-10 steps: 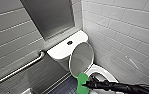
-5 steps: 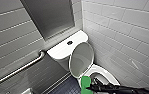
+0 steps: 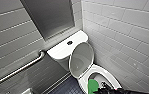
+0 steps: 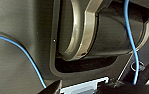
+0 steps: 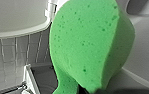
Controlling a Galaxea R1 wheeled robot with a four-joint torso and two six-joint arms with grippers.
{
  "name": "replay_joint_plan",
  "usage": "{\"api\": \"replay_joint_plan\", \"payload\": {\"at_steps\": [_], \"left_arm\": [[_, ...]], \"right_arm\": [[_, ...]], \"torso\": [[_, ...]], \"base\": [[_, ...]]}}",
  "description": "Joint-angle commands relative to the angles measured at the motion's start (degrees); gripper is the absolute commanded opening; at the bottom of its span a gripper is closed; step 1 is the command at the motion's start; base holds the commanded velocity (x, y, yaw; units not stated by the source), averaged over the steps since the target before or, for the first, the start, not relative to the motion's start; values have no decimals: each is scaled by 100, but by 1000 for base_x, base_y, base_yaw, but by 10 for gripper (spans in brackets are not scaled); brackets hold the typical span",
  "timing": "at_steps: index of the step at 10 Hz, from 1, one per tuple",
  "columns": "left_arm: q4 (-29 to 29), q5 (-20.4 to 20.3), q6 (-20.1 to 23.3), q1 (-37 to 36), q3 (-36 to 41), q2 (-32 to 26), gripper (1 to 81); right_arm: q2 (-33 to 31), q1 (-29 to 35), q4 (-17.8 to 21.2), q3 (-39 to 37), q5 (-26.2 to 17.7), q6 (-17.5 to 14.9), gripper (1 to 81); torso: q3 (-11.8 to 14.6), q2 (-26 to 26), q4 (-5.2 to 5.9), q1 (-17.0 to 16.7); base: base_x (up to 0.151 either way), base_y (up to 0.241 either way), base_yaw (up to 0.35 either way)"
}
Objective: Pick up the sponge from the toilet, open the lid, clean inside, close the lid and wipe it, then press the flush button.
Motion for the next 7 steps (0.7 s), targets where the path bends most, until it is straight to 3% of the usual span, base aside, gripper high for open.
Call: {"api": "replay_joint_plan", "payload": {"at_steps": [1, 5, 7], "left_arm": [[40, 497, 21, 190, 45, -47, 811], [40, 497, 29, 164, 45, -29, 811], [40, 488, 21, 164, 45, -29, 811]], "right_arm": [[-364, 170, -141, 629, -27, 14, 10], [-1392, 117, -124, 1437, 140, 14, 10], [-1552, 30, -124, 1578, 167, 14, 10]], "torso": [[0, 0, 0, 0], [0, 0, 0, 0], [0, 0, 0, 0]], "base": [[0, 0, 0], [0, 0, 0], [0, 0, 0]]}}
